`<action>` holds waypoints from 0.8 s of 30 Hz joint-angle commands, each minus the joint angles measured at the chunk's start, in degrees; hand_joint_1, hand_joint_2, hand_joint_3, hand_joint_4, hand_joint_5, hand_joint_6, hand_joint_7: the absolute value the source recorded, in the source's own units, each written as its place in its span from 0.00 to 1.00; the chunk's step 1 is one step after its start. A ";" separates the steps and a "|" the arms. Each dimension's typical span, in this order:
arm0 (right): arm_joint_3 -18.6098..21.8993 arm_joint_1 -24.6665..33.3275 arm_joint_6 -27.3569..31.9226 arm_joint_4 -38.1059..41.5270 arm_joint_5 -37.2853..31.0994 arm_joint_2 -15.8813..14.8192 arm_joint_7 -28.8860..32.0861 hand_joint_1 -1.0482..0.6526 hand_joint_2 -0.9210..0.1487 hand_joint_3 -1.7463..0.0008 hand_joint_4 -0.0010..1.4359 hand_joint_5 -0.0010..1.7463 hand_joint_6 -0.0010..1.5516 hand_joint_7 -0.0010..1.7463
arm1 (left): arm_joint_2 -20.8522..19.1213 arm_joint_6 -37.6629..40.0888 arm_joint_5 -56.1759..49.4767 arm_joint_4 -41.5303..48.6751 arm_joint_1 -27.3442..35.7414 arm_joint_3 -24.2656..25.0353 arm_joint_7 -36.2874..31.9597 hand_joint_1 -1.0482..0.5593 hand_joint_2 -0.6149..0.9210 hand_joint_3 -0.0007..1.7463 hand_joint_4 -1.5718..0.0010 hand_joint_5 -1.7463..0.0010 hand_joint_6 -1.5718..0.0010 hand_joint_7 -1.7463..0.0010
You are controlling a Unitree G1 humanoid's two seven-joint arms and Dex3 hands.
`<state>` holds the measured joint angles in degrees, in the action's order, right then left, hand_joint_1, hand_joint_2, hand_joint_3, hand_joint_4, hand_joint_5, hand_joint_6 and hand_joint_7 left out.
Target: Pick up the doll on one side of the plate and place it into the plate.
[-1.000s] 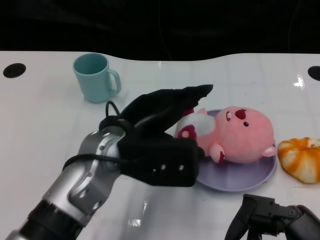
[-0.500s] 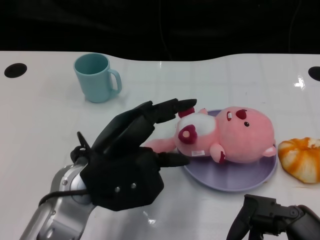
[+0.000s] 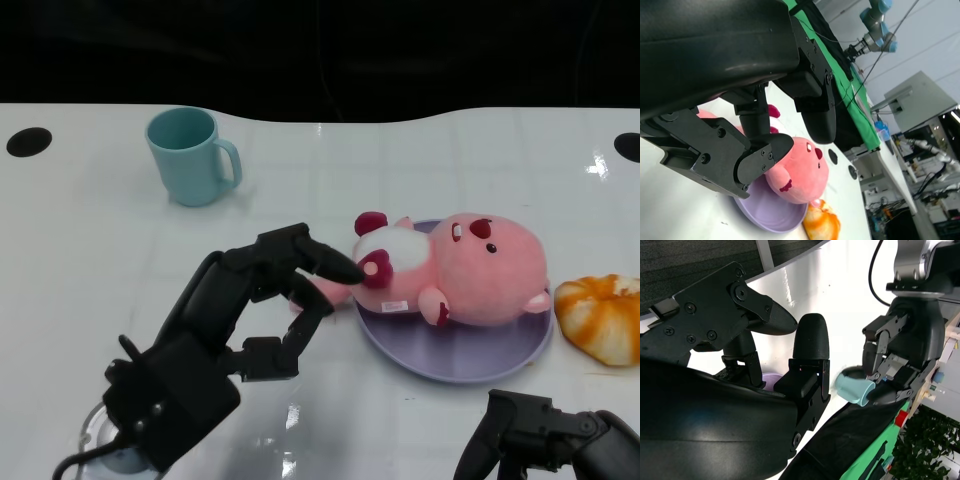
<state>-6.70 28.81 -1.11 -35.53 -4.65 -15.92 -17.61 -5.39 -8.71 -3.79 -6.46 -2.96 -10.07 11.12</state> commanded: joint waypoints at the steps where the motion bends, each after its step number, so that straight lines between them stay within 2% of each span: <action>1: 0.56 0.11 -0.48 0.04 0.91 -0.60 -0.31 0.54 0.33 0.41 0.46 0.94 0.40 0.74 | -1.37 4.73 4.23 -3.83 2.54 1.63 2.70 0.58 0.77 0.62 0.57 0.19 0.59 0.29; 6: 0.65 0.10 -0.61 0.00 0.76 -0.67 -0.32 0.53 0.34 0.40 0.46 0.94 0.40 0.74 | -3.48 12.44 7.62 -11.10 6.29 2.34 5.34 0.56 0.74 0.66 0.54 0.05 0.58 0.19; 10: 0.75 -0.06 -0.44 -0.06 0.73 -0.82 -0.47 0.53 0.34 0.40 0.46 0.94 0.40 0.74 | -3.80 20.73 10.25 -18.09 9.89 3.11 4.87 0.53 0.73 0.69 0.56 0.01 0.58 0.16; 17: 0.99 -0.06 0.22 -0.35 1.13 -0.86 -0.65 0.53 0.33 0.41 0.46 0.93 0.40 0.74 | -4.68 35.19 21.19 -24.83 13.57 6.83 6.76 0.48 0.74 0.68 0.55 0.00 0.62 0.09; 24: 1.40 0.19 0.25 -0.69 1.44 -1.06 -0.77 0.53 0.33 0.41 0.46 0.94 0.40 0.74 | -6.25 37.84 26.39 -22.10 13.52 8.52 9.69 0.48 0.73 0.65 0.54 0.00 0.59 0.12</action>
<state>-6.23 28.81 -0.94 -35.69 -3.84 -16.15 -18.18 -10.89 29.01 21.72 -29.54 10.26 -2.11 19.83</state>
